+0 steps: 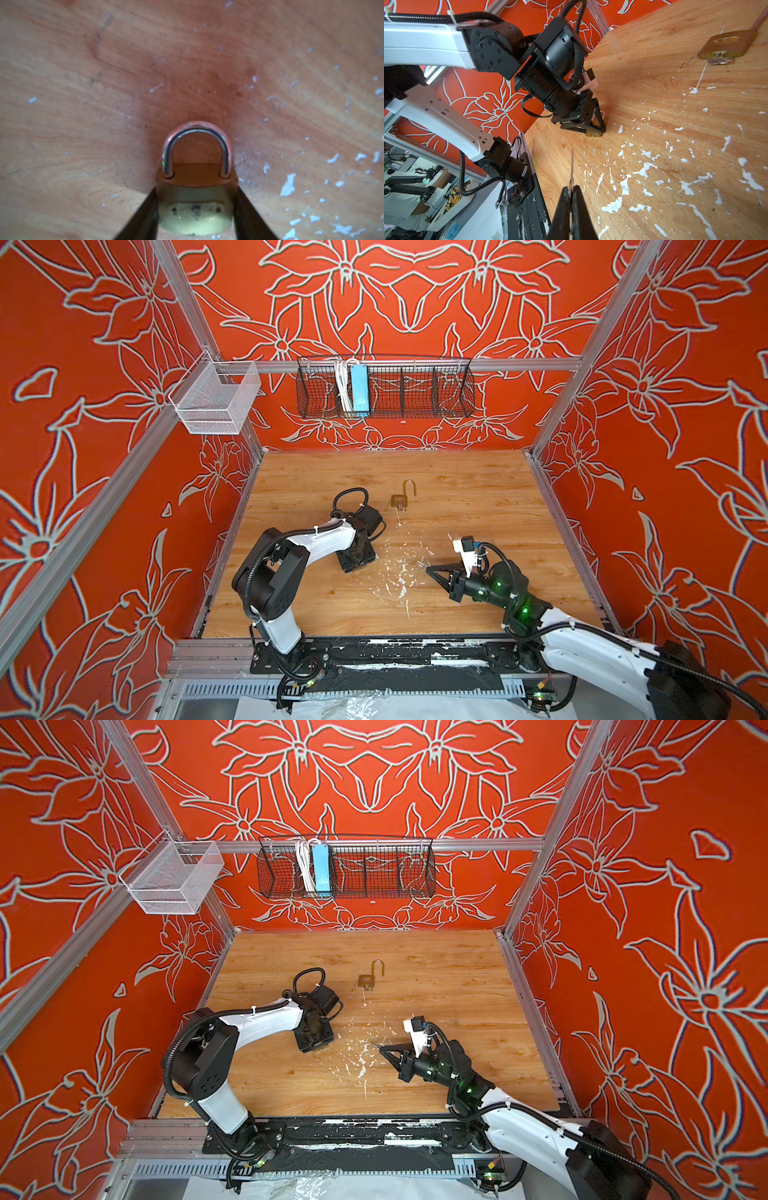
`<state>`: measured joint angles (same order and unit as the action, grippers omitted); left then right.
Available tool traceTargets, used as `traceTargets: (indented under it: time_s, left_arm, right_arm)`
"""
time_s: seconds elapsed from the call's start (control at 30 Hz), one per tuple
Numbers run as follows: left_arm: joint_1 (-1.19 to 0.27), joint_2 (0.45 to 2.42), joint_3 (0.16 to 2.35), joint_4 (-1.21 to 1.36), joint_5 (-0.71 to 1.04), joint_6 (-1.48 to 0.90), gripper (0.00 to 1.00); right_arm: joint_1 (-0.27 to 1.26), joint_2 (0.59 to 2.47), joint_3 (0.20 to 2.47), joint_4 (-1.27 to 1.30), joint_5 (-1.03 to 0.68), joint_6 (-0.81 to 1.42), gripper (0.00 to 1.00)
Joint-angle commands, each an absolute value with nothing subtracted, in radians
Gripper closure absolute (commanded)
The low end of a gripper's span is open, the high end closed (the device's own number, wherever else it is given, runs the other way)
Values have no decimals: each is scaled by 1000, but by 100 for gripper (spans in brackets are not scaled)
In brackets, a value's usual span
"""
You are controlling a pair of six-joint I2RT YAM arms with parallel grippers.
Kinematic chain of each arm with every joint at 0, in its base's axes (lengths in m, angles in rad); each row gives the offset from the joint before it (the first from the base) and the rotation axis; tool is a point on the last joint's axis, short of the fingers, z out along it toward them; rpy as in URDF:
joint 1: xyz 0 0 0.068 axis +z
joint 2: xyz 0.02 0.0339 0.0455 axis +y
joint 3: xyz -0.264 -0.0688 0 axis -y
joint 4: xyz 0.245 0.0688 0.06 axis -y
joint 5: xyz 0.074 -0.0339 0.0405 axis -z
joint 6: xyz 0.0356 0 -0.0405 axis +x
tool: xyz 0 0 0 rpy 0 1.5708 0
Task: Unlock with the key
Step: 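Lower the left gripper and grasp the small closed brass padlock, then lift the padlock with the left gripper while the right gripper brings the key toward it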
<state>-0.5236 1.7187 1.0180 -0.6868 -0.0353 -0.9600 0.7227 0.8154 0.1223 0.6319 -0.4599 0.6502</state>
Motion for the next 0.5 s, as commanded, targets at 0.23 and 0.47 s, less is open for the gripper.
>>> traceTargets:
  time_s: [0.23,0.47]
  left_arm:
    - [-532,1702,984,-628,86,-983,86]
    - [-621,1384,904,-405,-11,-1173,100]
  right_arm:
    - [718,813,170,593,-480,606,100]
    - [719,842,246,495,-363,504,100]
